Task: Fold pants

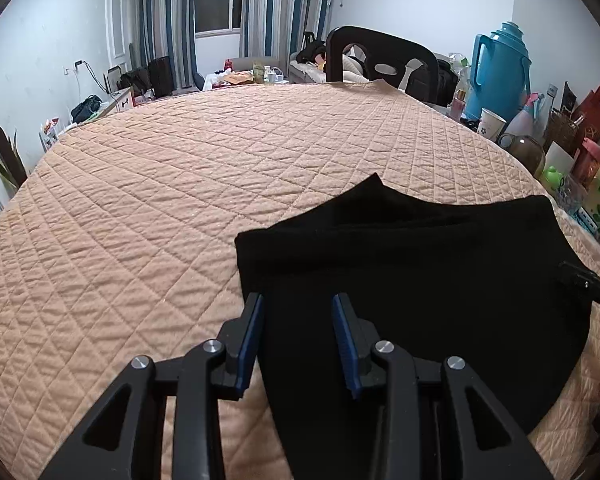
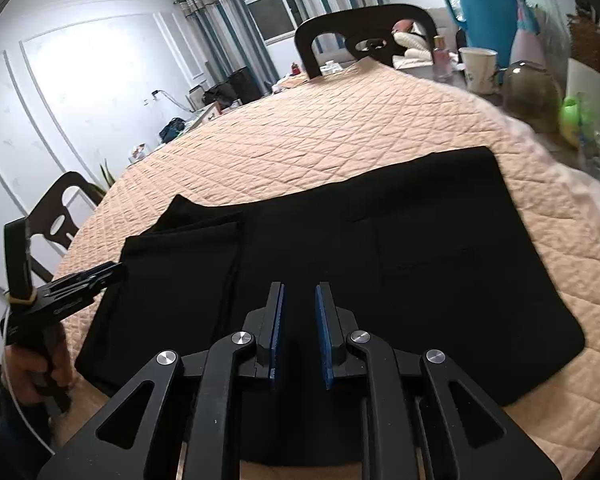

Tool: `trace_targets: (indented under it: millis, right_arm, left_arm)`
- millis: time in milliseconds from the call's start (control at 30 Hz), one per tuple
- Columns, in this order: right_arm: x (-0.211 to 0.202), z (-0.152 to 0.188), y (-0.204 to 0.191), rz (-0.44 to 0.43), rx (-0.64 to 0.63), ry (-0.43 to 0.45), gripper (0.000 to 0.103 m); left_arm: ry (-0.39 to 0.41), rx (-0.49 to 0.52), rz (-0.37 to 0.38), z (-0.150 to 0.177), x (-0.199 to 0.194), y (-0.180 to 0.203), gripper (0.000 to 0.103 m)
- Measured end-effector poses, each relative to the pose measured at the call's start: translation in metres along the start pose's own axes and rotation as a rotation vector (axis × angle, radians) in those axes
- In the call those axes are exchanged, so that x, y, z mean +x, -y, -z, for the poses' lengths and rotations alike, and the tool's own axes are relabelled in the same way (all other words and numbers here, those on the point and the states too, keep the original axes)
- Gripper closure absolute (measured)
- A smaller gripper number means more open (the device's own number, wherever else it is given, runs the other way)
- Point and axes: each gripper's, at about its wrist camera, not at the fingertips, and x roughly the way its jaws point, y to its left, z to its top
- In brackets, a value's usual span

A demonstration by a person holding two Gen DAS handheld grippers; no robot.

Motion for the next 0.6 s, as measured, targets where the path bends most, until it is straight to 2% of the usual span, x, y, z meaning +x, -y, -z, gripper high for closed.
trace_targets:
  millis: [133, 267, 600]
  right_arm:
    - [-0.006, 0.005, 0.003, 0.027, -0.013, -0.001, 0.087]
    - [-0.012, 0.011, -0.002, 0.052, -0.050, 0.006, 0.072]
    - [-0.019, 0.027, -0.011, 0.085, -0.155, -0.009, 0.072]
  left_arm:
    - [0.002, 0.009, -0.002, 0.007, -0.008, 0.002, 0.065]
    - [0.010, 0.025, -0.001, 0.014, -0.018, 0.007, 0.065]
    - [0.016, 0.070, 0.026, 0.036, -0.036, 0.024, 0.065]
